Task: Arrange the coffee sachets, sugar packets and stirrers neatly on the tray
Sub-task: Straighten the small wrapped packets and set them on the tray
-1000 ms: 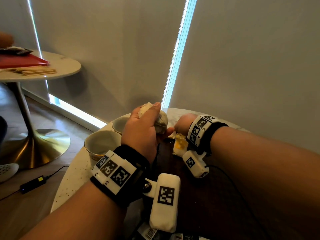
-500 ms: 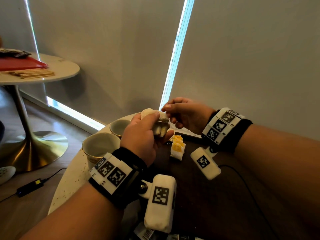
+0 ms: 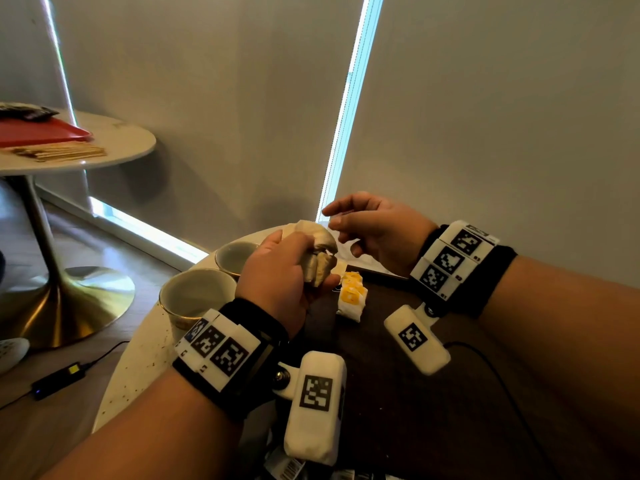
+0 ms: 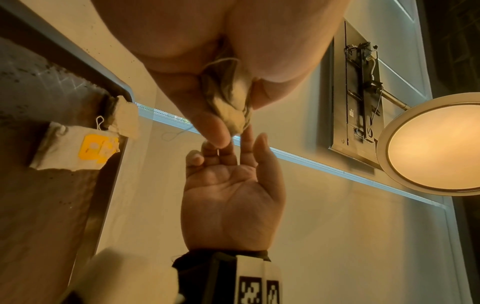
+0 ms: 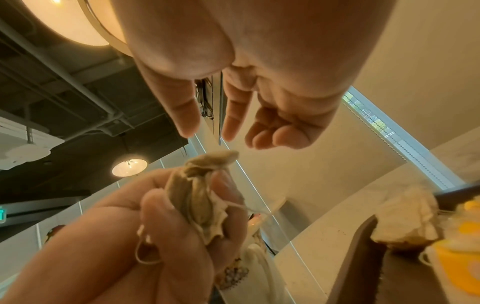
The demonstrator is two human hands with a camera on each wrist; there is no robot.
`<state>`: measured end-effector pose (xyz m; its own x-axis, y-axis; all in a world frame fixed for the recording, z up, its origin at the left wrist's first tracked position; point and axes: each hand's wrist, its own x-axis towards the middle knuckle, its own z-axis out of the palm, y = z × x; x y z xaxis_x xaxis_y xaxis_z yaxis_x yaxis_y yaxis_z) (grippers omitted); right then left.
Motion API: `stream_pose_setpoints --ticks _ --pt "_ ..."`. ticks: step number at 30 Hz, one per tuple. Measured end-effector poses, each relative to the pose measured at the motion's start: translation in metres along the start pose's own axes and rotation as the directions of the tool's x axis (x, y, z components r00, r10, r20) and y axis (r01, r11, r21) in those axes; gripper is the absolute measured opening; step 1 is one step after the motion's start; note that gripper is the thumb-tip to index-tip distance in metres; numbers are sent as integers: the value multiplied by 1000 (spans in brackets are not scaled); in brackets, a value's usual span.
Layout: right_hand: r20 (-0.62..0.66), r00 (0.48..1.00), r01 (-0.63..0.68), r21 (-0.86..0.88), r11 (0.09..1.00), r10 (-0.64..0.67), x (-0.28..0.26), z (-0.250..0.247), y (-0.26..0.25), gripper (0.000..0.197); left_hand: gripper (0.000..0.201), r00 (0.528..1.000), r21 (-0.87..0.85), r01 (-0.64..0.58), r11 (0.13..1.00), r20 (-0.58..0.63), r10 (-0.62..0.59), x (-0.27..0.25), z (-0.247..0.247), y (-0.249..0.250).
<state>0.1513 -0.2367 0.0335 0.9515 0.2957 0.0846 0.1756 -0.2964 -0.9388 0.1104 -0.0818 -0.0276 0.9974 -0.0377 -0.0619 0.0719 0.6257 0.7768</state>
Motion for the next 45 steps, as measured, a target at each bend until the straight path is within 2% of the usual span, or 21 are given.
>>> stream_pose_setpoints --ticks 3,7,10,18,20,23,26,30,32,35,39,42,45 --pt "0 999 44 -15 999 -44 1 2 -3 20 28 1000 49 -18 999 6 17 -1 1 0" --pt "93 995 54 -103 993 -44 0 3 -5 21 32 999 105 -20 994 30 17 -2 0 -1" --pt "123 992 56 -125 991 -41 1 2 -4 31 33 999 134 -12 991 40 7 -2 -2 0" --pt "249 968 17 -169 985 25 2 1 -11 40 32 994 158 48 986 94 -64 -3 -3 1" --pt "256 966 34 -266 963 37 2 -1 -18 36 33 990 165 70 984 110 -89 -3 -3 0" --pt "255 966 66 -410 910 45 5 -4 -25 19 37 985 189 91 978 126 -116 -2 -3 -1" --pt "216 975 48 -433 900 52 6 -4 -25 12 36 988 203 91 975 105 -113 -1 -2 0" --pt "136 990 27 -417 908 33 8 -4 -19 13 36 992 192 73 979 84 -91 1 -3 1" --pt "24 1000 18 -349 937 -10 11 -9 -17 16 29 993 150 59 987 87 -73 1 -3 1" --pt "-165 986 -16 -265 964 -29 16 -17 -15 16 24 998 87 28 996 57 -34 2 -1 1" --pt "-329 944 -116 -322 940 4 22 -22 -5 20 21 1000 39 -20 999 22 19 3 -1 4" --pt "-340 936 -237 -409 881 94 25 -15 6 22 21 999 22 -53 998 14 53 5 -2 2" --pt "-266 940 -317 -455 832 212 31 -4 15 19 16 998 9 -66 998 -20 66 4 -2 2"
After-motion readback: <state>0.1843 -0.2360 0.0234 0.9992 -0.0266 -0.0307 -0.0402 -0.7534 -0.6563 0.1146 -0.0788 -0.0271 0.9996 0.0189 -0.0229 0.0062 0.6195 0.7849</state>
